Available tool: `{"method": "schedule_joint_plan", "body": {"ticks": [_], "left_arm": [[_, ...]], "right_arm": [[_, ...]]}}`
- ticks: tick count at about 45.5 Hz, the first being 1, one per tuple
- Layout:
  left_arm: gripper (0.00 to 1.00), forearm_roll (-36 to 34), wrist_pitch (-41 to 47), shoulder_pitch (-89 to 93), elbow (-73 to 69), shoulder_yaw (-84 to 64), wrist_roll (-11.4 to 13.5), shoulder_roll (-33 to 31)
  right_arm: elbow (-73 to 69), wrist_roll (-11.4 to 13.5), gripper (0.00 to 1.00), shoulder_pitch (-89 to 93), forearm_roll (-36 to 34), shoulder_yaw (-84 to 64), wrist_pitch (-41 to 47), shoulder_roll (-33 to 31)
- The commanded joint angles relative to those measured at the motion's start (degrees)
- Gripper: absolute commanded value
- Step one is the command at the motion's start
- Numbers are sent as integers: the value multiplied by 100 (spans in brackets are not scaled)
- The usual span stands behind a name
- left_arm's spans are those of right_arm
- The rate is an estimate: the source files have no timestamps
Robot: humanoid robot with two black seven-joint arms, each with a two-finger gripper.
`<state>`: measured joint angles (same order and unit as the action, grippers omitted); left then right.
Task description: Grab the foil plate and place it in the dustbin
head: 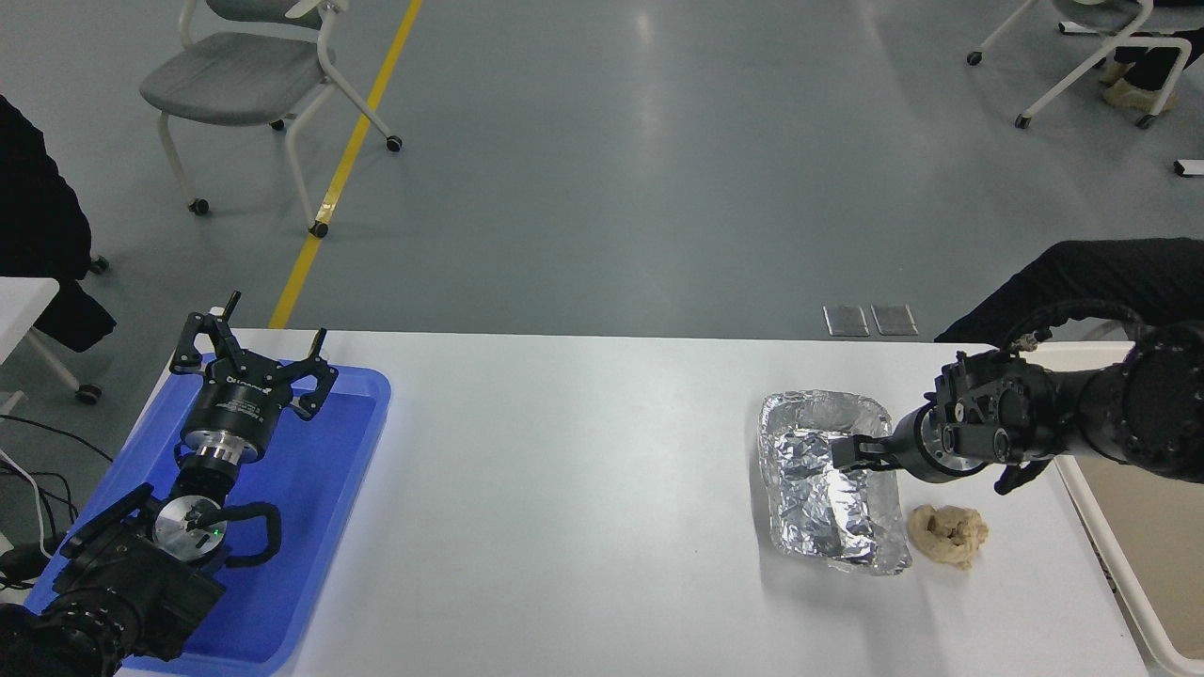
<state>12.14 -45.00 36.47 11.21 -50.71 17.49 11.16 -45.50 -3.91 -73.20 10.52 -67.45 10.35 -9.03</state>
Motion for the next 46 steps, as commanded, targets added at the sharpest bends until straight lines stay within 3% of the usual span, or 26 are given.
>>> {"method": "schedule_joint_plan", "body": {"ticks": [1,2,6,9,25,46], "left_arm": [[100,-1,0,0,-4,0,0,0],[100,-1,0,0,-4,0,0,0],[100,-1,0,0,13,0,0,0],[100,-1,0,0,-4,0,0,0],[100,-1,0,0,-4,0,0,0],[100,-1,0,-9,-4,0,0,18]], "right_arm": [[173,93,53,323,-6,136,-262,16],[182,110,43,332,-23,136,-270,16],[191,312,20,332,-76,136,-288,16],[199,321,0,324,-85,145,-297,16],[68,374,0,17,-85,136,-297,68],[-2682,356,0,-3085,-129,-822,-209,-292]]}}
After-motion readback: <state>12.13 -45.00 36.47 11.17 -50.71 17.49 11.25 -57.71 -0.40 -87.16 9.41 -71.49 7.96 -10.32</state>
